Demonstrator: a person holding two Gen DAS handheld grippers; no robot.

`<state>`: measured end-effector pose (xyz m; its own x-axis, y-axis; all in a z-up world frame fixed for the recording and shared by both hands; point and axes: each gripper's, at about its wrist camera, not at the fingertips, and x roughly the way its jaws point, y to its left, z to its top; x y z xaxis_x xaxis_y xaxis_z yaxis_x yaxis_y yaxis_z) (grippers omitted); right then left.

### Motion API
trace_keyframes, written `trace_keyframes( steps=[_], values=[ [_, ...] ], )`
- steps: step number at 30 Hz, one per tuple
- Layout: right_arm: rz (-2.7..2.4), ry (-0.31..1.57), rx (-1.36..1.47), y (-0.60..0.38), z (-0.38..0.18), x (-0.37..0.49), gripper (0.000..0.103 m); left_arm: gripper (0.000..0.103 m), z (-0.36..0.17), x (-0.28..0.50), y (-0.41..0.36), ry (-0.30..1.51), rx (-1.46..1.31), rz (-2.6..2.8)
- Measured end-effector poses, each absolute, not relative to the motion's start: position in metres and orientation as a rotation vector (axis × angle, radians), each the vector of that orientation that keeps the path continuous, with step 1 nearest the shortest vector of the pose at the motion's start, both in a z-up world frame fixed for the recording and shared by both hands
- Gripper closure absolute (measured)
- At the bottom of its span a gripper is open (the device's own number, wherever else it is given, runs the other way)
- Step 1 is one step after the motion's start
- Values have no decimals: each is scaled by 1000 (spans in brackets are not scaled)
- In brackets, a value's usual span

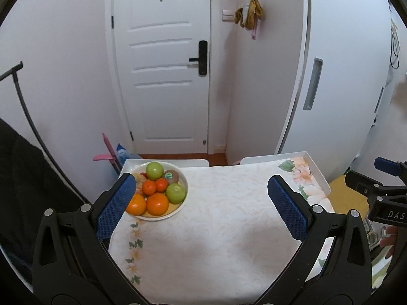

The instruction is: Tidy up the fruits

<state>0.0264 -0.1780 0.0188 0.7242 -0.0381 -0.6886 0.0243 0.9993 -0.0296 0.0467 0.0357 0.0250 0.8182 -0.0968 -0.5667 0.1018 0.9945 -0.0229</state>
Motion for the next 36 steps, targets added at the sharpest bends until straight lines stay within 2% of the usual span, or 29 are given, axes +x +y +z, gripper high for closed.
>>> trace_keyframes(
  steps=[36],
  values=[
    [-57,736,1,-185,24,16,7,0,25,40,31,608,19,-97]
  ],
)
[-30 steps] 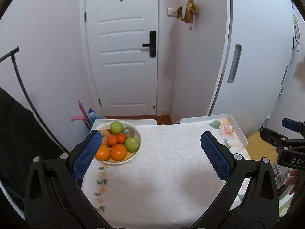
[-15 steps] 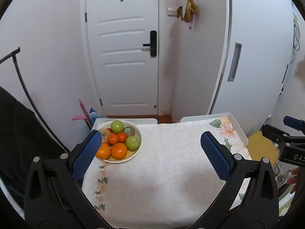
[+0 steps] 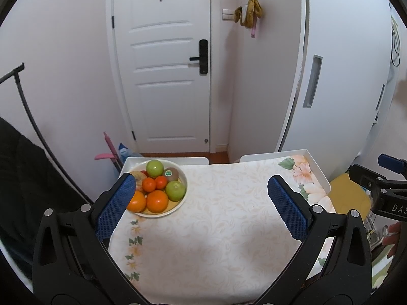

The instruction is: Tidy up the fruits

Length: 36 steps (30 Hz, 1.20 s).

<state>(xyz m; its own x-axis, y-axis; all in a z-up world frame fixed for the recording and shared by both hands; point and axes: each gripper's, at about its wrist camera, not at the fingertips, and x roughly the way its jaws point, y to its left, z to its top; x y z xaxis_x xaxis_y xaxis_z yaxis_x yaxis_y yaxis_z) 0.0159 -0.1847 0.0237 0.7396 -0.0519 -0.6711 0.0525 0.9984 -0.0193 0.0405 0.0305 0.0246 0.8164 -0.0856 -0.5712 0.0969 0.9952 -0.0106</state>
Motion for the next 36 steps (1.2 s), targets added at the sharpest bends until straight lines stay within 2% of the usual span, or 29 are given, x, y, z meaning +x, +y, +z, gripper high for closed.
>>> trace_keyframes(
  steps=[36],
  values=[
    [-63,738,1,-183,24,18,7,0,23,41,43,602,14,-67]
  ],
)
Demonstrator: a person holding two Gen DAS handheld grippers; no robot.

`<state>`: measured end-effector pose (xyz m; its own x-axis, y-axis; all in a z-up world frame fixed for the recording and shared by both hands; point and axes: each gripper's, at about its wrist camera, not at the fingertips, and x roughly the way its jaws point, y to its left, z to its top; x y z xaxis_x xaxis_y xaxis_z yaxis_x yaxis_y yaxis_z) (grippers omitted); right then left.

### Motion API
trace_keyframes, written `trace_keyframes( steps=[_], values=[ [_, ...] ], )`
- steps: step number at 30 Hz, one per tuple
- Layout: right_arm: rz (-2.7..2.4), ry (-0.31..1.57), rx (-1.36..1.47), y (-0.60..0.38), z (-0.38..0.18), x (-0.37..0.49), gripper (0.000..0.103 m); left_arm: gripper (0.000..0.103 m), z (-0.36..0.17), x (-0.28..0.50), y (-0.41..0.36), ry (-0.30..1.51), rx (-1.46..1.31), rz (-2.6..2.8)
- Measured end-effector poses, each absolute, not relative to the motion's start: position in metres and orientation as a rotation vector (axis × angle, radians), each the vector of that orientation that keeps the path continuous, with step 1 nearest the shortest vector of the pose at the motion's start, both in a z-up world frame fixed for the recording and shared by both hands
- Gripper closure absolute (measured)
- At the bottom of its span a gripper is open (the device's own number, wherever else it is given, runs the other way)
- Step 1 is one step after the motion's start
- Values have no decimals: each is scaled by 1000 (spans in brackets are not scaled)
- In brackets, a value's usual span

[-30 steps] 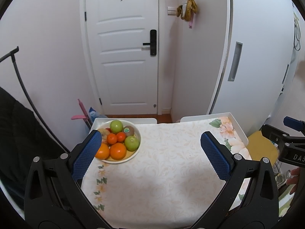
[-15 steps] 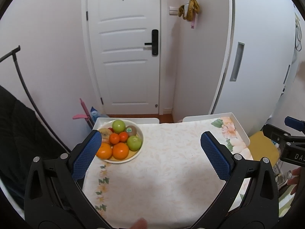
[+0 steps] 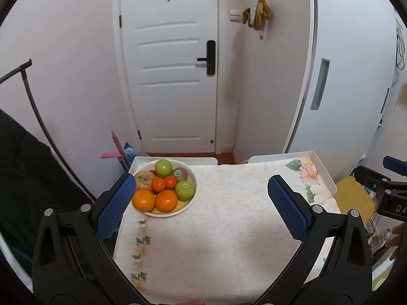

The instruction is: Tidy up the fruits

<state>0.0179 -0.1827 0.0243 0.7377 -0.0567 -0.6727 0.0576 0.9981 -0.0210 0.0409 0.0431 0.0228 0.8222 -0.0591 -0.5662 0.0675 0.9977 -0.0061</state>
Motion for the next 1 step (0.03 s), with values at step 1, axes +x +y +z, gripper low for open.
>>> trace_keyframes(
  steps=[1],
  values=[
    [-62,739,1,-183,24,18,7,0,23,40,44,601,13,-70]
  ],
)
